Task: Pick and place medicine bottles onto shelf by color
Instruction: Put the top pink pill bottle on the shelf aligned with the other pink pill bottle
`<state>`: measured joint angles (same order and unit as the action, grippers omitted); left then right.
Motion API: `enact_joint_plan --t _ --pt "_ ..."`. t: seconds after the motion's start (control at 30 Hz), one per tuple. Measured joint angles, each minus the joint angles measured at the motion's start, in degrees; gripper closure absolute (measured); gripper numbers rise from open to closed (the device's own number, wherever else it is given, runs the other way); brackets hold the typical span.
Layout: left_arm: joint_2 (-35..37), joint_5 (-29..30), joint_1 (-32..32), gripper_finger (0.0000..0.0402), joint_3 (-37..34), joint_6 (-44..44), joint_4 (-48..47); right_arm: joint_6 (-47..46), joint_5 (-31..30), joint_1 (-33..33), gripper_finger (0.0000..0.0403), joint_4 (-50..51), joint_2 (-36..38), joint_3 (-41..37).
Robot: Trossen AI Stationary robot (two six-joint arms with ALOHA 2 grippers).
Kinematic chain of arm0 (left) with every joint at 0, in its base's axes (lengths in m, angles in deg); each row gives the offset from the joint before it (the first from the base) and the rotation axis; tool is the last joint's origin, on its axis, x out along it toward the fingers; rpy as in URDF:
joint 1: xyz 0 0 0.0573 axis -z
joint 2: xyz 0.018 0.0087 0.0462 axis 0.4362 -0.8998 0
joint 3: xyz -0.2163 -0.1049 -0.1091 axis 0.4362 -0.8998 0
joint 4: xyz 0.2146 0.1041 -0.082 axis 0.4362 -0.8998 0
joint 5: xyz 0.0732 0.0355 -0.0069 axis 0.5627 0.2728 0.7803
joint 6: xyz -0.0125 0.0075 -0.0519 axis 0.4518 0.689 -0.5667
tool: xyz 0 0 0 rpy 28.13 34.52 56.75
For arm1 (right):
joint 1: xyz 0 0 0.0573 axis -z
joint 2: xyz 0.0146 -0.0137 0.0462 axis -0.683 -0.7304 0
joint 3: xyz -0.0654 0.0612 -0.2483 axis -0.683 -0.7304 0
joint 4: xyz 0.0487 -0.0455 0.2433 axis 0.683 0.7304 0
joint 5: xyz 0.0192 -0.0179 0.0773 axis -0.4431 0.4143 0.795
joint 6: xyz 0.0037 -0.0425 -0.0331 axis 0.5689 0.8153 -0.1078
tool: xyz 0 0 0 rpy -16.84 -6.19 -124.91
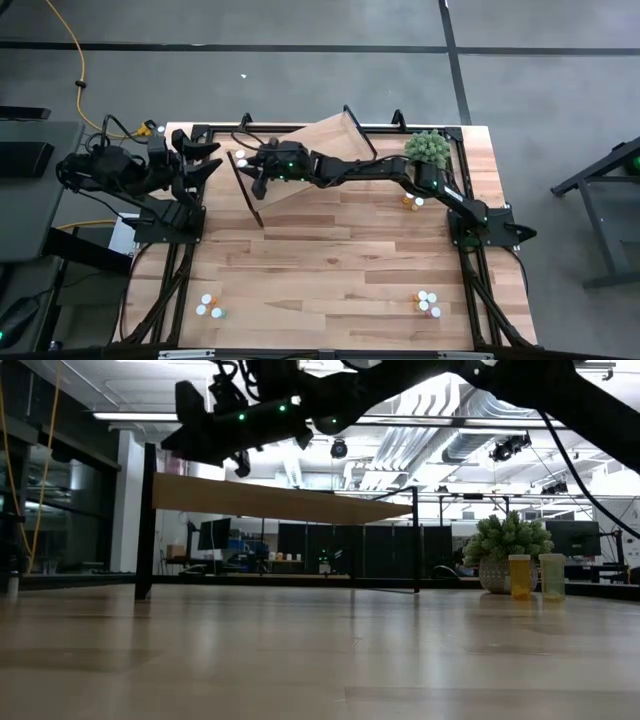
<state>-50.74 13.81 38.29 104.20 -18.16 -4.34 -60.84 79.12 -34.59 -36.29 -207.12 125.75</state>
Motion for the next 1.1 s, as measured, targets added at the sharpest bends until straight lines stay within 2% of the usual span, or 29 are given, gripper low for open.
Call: enact_joint_plan --t 0.3,1.1 --pt "-0.1 0.0 0.0 0.0177 0.0 0.0 0.0 1.5 -2.4 0.1 0.0311 1.3 -0.1 -0.1" --pt "-0.1 0.5 0.0 0.0177 0.0 0.0 0.2 -0.4 -2.6 0.2 0.0311 -1.7 -2.0 -0.1"
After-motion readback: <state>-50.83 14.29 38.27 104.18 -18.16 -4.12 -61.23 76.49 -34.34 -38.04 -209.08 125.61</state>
